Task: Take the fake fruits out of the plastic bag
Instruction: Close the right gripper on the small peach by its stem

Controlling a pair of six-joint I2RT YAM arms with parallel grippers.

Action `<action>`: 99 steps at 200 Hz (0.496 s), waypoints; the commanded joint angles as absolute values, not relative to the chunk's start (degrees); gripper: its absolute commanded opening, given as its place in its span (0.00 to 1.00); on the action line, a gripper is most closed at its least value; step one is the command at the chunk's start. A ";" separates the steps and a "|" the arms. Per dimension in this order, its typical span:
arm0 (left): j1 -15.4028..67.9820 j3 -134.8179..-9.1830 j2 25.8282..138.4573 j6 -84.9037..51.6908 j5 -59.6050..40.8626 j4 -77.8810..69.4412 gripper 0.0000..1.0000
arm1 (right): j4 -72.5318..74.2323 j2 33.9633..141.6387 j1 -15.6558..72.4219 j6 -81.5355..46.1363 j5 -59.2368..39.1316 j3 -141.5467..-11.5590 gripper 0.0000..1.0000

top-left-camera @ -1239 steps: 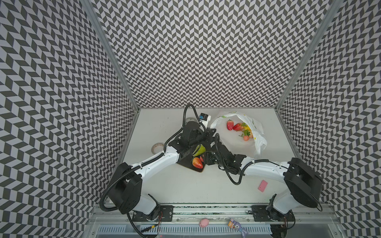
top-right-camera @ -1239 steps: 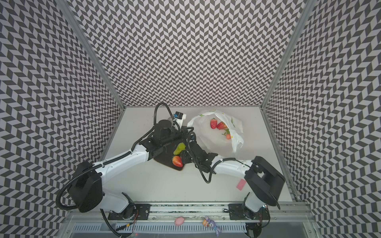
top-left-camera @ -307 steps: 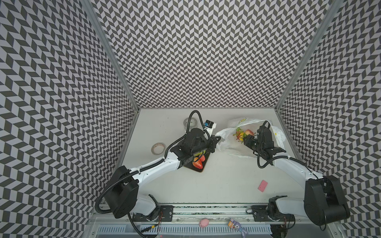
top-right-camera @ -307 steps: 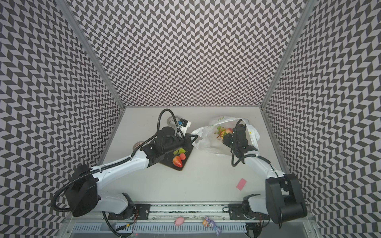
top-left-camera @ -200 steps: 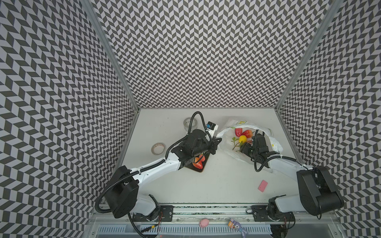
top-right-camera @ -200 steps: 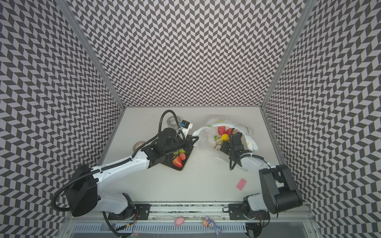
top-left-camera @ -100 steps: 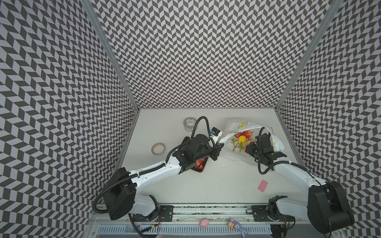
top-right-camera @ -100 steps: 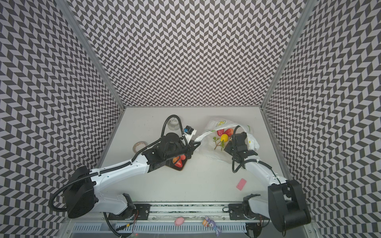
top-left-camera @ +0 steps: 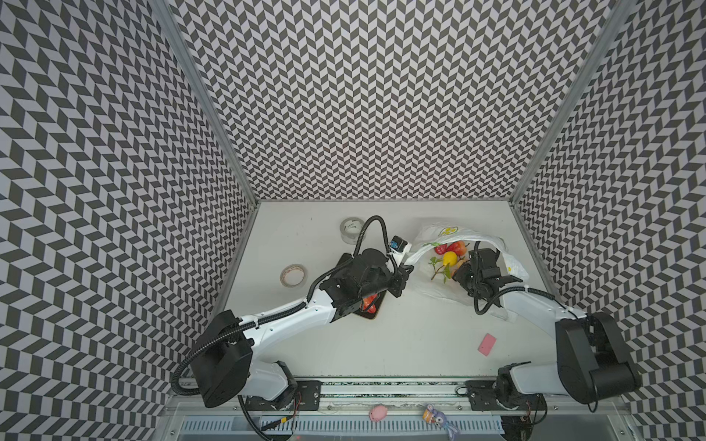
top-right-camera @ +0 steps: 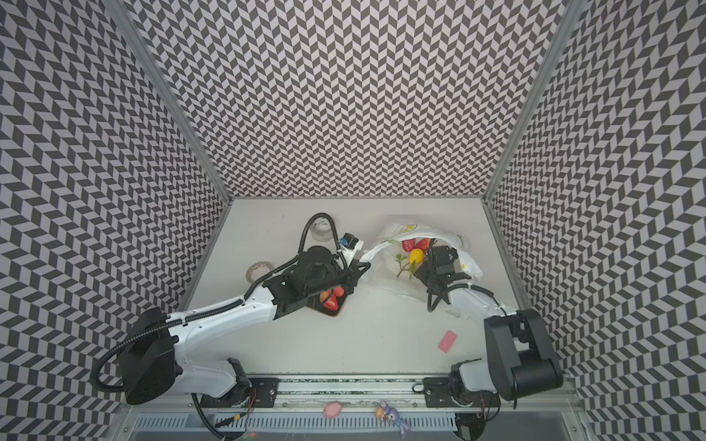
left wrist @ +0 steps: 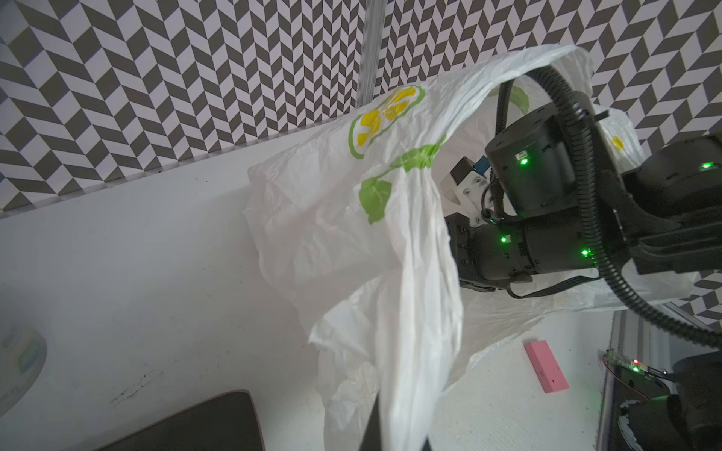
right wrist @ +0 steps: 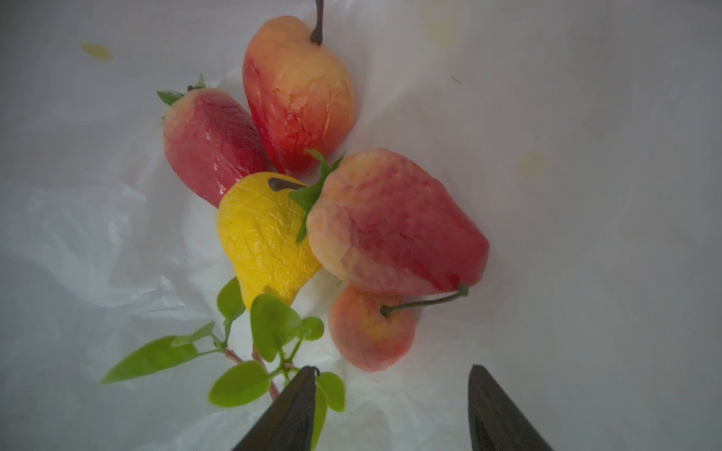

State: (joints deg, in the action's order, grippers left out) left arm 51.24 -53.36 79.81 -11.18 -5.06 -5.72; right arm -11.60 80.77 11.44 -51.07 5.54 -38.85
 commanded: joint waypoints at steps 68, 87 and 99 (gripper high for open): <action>51.50 -54.37 79.19 -10.36 -3.94 -5.90 0.00 | -5.47 89.23 11.10 -57.73 6.46 -41.87 0.62; 51.50 -54.40 79.36 -10.37 -3.86 -5.98 0.00 | -5.67 90.41 11.08 -57.34 6.45 -42.36 0.60; 51.51 -54.40 79.32 -10.36 -3.82 -6.02 0.00 | -5.71 90.57 11.08 -57.28 6.69 -42.34 0.56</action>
State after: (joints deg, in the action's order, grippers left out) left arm 51.24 -53.36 79.81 -10.98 -4.32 -5.72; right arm -7.20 89.38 11.42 -56.16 5.80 -41.34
